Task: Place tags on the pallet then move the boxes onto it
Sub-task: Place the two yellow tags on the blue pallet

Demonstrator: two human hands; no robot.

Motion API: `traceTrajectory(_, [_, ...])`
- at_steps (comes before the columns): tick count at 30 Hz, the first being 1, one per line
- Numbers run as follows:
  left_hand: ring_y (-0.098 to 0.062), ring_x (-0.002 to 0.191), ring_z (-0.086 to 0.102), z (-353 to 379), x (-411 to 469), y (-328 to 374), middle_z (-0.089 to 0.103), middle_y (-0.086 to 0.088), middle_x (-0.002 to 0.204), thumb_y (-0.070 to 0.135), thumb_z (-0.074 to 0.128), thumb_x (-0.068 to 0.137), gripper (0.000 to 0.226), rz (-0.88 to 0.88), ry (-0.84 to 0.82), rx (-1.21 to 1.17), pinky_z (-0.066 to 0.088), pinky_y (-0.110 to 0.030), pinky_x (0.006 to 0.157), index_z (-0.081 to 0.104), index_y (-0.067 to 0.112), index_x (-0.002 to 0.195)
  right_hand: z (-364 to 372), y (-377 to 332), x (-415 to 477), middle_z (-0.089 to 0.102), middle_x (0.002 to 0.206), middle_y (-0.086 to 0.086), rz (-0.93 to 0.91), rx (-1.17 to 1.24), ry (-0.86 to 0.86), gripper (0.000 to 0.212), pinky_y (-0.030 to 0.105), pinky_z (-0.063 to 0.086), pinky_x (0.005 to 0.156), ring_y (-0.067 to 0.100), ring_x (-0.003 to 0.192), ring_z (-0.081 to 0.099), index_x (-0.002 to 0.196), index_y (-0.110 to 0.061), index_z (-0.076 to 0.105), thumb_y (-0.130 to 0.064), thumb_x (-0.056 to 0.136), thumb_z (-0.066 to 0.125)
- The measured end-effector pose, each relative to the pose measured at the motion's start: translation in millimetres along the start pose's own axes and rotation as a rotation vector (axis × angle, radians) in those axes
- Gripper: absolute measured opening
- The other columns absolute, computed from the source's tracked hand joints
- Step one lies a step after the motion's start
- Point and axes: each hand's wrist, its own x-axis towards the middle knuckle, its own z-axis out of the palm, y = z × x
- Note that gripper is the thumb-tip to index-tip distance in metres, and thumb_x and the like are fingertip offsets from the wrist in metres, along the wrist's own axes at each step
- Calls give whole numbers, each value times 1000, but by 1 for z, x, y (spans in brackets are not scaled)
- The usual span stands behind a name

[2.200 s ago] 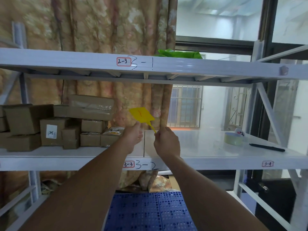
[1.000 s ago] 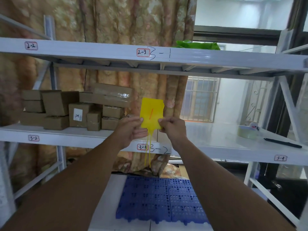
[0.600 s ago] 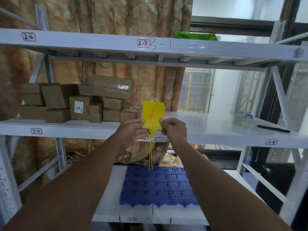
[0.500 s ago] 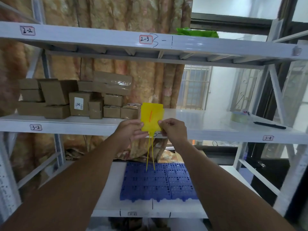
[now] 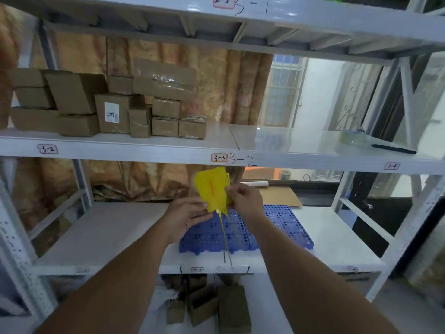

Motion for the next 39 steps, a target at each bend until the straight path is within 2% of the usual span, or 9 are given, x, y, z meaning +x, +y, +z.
traceTrajectory(4, [-36,99,72,-11,10,-35,74,-21,107,-7,66,88,23,25,129,-35,60,-45,85,68,-4,111,14,52,5,75,77,2,59,36,-5,21,53,61,71,27,78,73,74,-36,77,-56,72,70])
traceTrajectory(9, [-30,95,74,-17,36,-65,73,-19,110,-5,68,88,37,41,241,-47,62,-33,70,61,-7,124,20,81,-1,71,78,9,202,238,37,19,27,58,55,24,65,67,78,-16,72,-10,95,67])
traceTrajectory(13, [-24,87,74,-12,50,-93,73,-13,102,-4,64,91,20,18,291,-77,63,-33,70,65,0,111,25,116,9,72,94,16,252,300,81,17,23,55,54,26,74,67,80,-13,72,-7,95,67])
traceTrajectory(20, [-31,85,71,-15,68,-140,69,-15,99,-6,66,89,17,-32,417,-72,64,-36,71,63,-2,106,23,175,29,72,83,9,362,295,18,6,29,61,61,24,64,67,86,-9,74,-12,91,73])
traceTrajectory(23, [-33,89,71,-20,73,-156,69,-16,100,-4,66,90,12,-67,461,-93,64,-34,67,66,2,100,30,201,35,71,83,9,389,292,-6,8,34,63,69,22,73,69,91,-4,75,-12,92,73])
traceTrajectory(28, [-33,94,70,-43,80,-176,67,-18,109,-4,64,91,11,-140,502,-186,62,-33,66,66,3,100,49,224,46,71,76,0,382,210,-47,12,37,63,72,21,71,70,81,-16,74,-14,92,73])
traceTrajectory(33, [-30,80,70,-76,90,-180,67,-18,96,-8,58,93,16,-116,577,-315,64,-33,64,61,-4,108,57,232,77,72,80,6,371,122,-137,12,39,63,71,20,69,69,84,-16,74,-14,95,70])
traceTrajectory(37, [-25,63,74,-116,99,-180,67,-19,95,-9,55,95,12,-72,627,-393,64,-35,63,63,0,94,65,229,113,70,84,13,327,-41,-267,16,28,61,61,19,63,65,81,-14,73,-11,96,68])
traceTrajectory(39, [-25,65,75,-136,101,-181,67,-19,98,-9,55,95,13,-51,662,-429,63,-34,61,63,1,96,76,230,129,71,86,11,313,-106,-316,14,35,61,69,23,71,67,84,-18,74,-11,95,69])
